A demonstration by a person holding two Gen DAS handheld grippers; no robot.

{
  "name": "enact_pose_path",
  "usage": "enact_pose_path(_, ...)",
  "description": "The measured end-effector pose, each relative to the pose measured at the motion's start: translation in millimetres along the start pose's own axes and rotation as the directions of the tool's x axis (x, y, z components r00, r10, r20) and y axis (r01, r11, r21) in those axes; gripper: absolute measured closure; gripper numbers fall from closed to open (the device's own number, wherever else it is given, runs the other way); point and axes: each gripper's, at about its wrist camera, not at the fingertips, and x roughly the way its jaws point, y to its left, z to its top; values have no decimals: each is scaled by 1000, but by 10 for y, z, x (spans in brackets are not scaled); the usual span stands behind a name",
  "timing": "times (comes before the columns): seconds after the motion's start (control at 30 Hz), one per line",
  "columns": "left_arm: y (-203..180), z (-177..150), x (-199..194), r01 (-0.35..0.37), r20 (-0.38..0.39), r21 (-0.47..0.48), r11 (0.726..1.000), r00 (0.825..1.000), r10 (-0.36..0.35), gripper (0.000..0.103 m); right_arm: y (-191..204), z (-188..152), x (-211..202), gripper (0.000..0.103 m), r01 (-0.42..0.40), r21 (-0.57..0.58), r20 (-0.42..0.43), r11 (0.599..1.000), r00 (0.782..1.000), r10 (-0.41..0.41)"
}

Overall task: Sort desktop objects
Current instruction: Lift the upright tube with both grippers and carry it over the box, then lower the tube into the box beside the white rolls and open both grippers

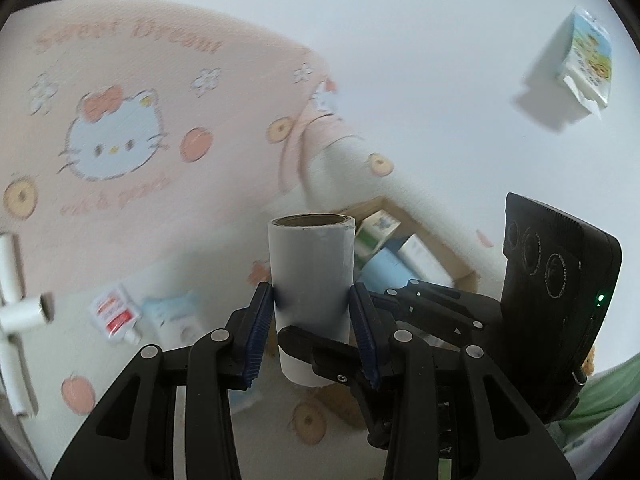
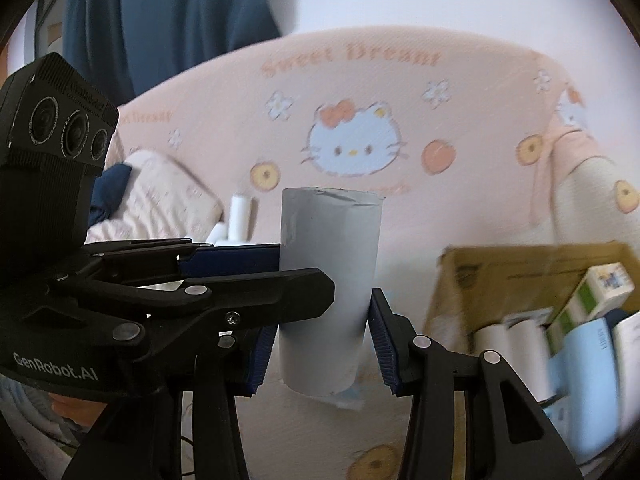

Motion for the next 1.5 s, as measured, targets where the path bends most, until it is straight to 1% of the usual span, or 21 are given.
enact_pose_path(0.1,-133,145,114,33,-14,29,999,999,-33,61,-156,73,-90,61,12,15,9,1000,1000,-12)
enact_pose_path(0.2,-225,308,269,72,-35,28,997,997,-71,61,-330,147,-174,61,31,19,7,999,999,-31)
enact_pose_path(0.27,-283,406,364,87,-54,18,996,995,-86,61,-378,171,-194,61,38,20,7,999,999,-38)
enact_pose_path(0.33,-354,491,491,103,-68,30,994,993,-101,61,-585,242,-236,61,62,41,-4,997,998,-62)
enact_pose_path(0.47,-442,595,721,125,-114,40,991,986,-120,61,-812,261,-259,61,93,55,-20,994,996,-92)
enact_pose_path(0.57,-424,666,906,133,-170,31,991,977,-126,61,-975,244,-239,61,93,95,-46,991,995,-89)
enact_pose_path(0.73,-445,746,1182,108,-273,49,993,958,-91,62,-1242,200,-159,61,72,172,-92,982,994,-57)
enact_pose_path(0.77,-452,759,1245,98,-299,55,994,951,-77,62,-1242,200,-159,61,72,172,-92,982,994,-57)
enact_pose_path(0.8,-445,775,1294,90,-317,55,994,946,-68,62,-1367,182,-92,61,52,216,-124,975,992,-25)
enact_pose_path(0.9,-443,787,1484,73,-382,35,997,922,-54,62,-1525,145,-5,61,26,273,-174,962,985,23)
enact_pose_path(1.0,-377,780,1668,47,-453,-10,999,890,-47,62,-1662,85,96,61,-3,332,-211,943,974,77)
enact_pose_path(1.03,-357,785,1730,36,-473,-19,999,880,-41,62,-1662,85,96,61,-3,332,-211,943,974,77)
enact_pose_path(1.07,-342,781,1792,23,-499,-24,999,866,-32,62,-1734,27,190,61,-26,382,-235,924,964,124)
enact_pose_path(1.1,-328,768,1849,11,-522,-29,1000,853,-25,62,-1744,8,217,61,-28,392,-244,920,960,134)
enact_pose_path(1.13,-315,747,1871,5,-532,-32,999,846,-21,62,-1754,-12,254,61,-27,404,-254,914,957,141)
enact_pose_path(1.23,-268,683,1978,-9,-575,-39,999,818,-15,62,-1767,-64,353,61,-15,423,-292,906,944,152)
enact_pose_path(1.3,-248,625,2034,-22,-610,-52,998,792,-15,62,-1788,-115,431,61,-15,452,-330,892,926,183)
enact_pose_path(1.37,-222,575,2085,-33,-639,-56,998,770,-10,63,-1777,-151,513,61,-2,450,-373,893,908,190)
enact_pose_path(1.43,-235,540,2123,-49,-657,-31,998,753,16,63,-1784,-184,566,61,-1,464,-383,886,901,202)
enact_pose_path(1.47,-232,522,2143,-57,-665,-23,998,746,28,63,-1799,-213,612,61,-4,491,-391,871,893,225)
enact_pose_path(1.5,-232,504,2158,-67,-672,-9,998,739,43,63,-1816,-234,644,61,-8,509,-391,861,889,239)
